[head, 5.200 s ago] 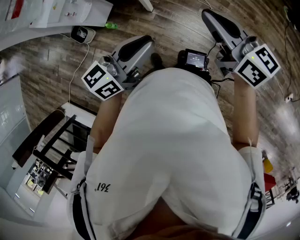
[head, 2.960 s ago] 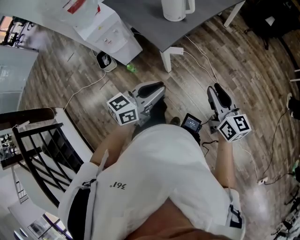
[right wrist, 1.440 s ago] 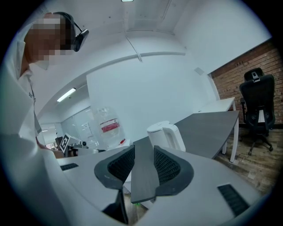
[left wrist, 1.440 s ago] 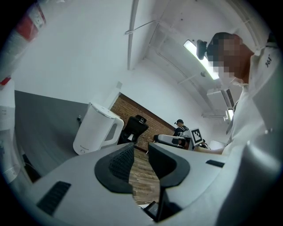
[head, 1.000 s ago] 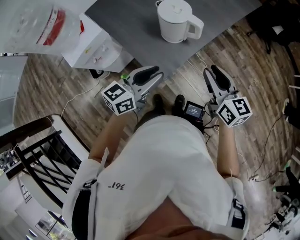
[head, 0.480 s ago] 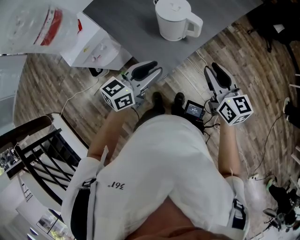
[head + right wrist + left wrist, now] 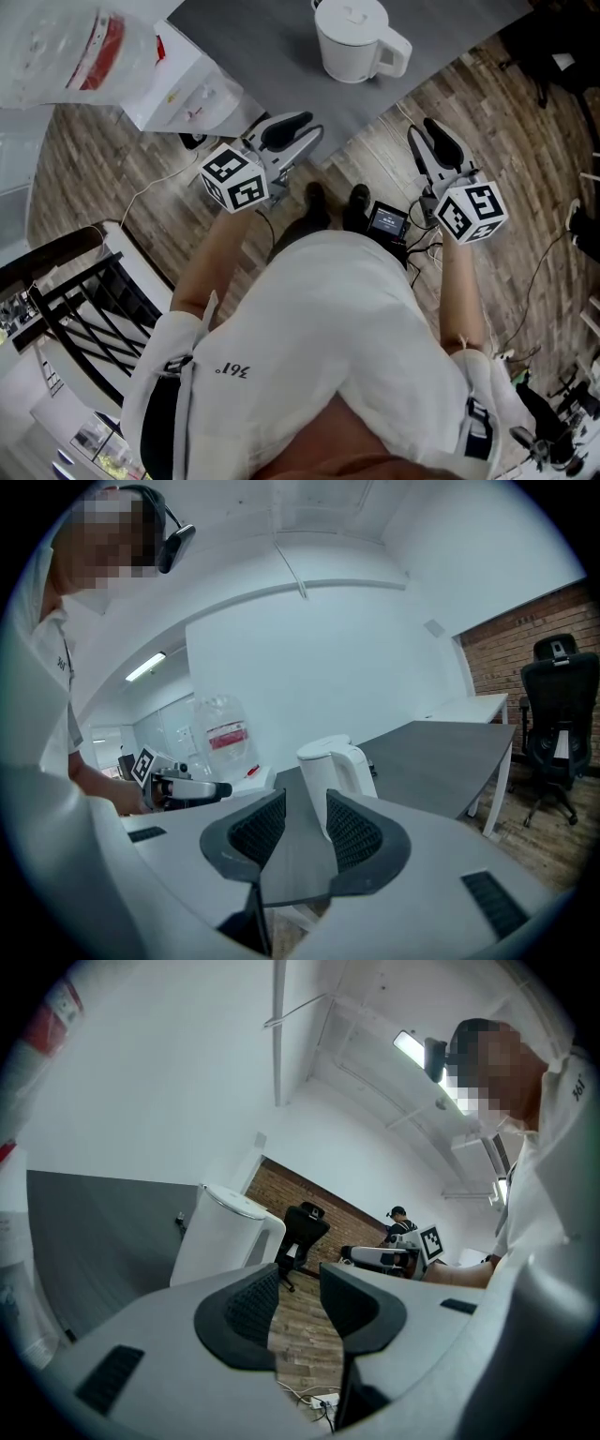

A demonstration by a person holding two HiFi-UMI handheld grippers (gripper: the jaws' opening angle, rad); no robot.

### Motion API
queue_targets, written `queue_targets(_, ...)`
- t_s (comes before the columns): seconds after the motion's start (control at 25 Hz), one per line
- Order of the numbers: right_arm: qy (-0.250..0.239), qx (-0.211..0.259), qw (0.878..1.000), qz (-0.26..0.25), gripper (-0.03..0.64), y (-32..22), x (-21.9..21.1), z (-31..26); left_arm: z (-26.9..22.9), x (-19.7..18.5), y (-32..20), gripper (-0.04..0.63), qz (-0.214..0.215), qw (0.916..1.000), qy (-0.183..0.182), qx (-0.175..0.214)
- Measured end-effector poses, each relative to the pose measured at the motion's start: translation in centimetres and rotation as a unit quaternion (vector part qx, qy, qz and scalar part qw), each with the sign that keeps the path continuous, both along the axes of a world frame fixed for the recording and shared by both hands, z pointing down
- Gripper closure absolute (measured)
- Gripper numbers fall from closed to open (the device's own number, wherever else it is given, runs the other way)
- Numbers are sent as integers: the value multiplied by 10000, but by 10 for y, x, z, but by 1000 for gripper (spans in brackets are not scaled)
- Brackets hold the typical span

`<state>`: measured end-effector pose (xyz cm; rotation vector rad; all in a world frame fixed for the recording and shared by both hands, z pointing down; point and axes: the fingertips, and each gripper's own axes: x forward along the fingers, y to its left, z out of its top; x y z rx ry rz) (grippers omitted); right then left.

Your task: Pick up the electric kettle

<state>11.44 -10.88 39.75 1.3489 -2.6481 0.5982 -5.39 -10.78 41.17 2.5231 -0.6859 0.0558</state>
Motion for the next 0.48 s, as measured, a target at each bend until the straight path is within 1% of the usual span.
queue_targets(0.2, 187, -10, 9998, -40, 502, -15, -3, 6, 7, -6, -20, 457, -56, 9998, -165, 18)
queue_targets(0.48, 540, 47, 9985, -117, 500, -47, -7, 17, 26, -4, -50, 436, 6, 9988, -484, 13)
